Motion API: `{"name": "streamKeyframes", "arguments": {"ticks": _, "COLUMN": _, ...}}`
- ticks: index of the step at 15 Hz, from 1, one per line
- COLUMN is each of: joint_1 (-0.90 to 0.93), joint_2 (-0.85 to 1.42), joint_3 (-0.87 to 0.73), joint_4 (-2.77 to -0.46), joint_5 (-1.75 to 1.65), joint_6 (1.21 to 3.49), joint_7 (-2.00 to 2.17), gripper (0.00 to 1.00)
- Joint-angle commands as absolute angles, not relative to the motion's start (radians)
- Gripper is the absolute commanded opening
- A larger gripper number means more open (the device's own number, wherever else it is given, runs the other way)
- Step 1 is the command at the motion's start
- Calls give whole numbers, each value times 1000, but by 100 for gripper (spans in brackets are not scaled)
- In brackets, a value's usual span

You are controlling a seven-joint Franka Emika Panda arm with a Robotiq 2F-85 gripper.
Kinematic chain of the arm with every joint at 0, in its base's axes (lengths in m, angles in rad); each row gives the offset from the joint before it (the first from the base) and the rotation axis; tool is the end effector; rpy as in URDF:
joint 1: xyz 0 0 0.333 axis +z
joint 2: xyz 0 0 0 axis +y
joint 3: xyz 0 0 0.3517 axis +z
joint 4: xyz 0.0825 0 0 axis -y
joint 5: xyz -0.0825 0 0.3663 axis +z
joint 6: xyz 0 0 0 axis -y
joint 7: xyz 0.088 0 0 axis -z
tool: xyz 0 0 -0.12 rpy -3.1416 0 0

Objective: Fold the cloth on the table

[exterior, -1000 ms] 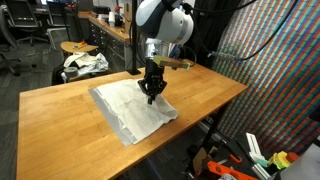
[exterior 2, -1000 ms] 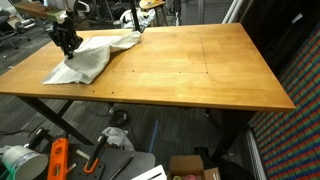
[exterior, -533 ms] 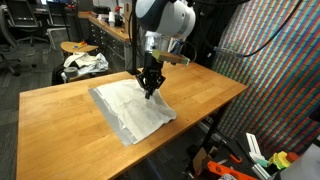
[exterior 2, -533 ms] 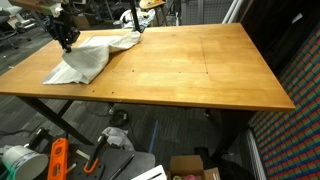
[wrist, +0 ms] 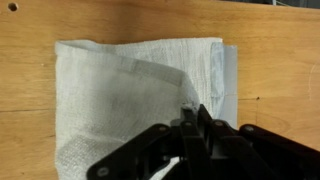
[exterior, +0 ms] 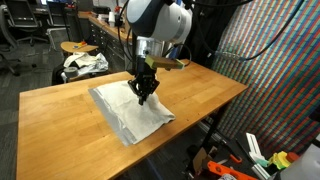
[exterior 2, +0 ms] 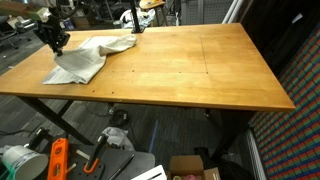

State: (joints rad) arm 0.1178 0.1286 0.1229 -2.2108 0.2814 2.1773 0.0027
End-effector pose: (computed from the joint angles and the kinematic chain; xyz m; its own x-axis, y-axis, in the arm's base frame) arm 0.4985 0.1355 0.3453 0.9807 0.0770 -0.1796 0.0373 -0.9760 -0.2144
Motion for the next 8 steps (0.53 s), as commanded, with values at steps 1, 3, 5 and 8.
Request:
{"name": "streamKeyframes", "arguments": {"ticks": 1, "joint_1": 141, "joint_2": 74, "joint_3": 142, "joint_4": -2268, "joint_5": 259, "joint_6": 2231, "joint_7": 38, "gripper": 11}}
{"name": "streamKeyframes", "arguments": {"ticks": 3, "joint_1": 151, "joint_2": 69, "joint_3": 150, "joint_4": -2286, "joint_5": 253, "joint_6": 2252, "joint_7": 46, "gripper": 11}}
{"name": "streamKeyframes", "arguments": {"ticks": 5, "joint_1": 161, "joint_2": 72, "joint_3": 156, "joint_4": -2301, "joint_5": 247, "joint_6": 2285, "joint_7": 56, "gripper": 11}}
{"name": "streamKeyframes", "arguments": {"ticks": 8, "joint_1": 175, "joint_2": 87, "joint_3": 162, "joint_4": -2320, "joint_5": 210, "joint_6": 2333, "joint_7": 89, "gripper": 11}}
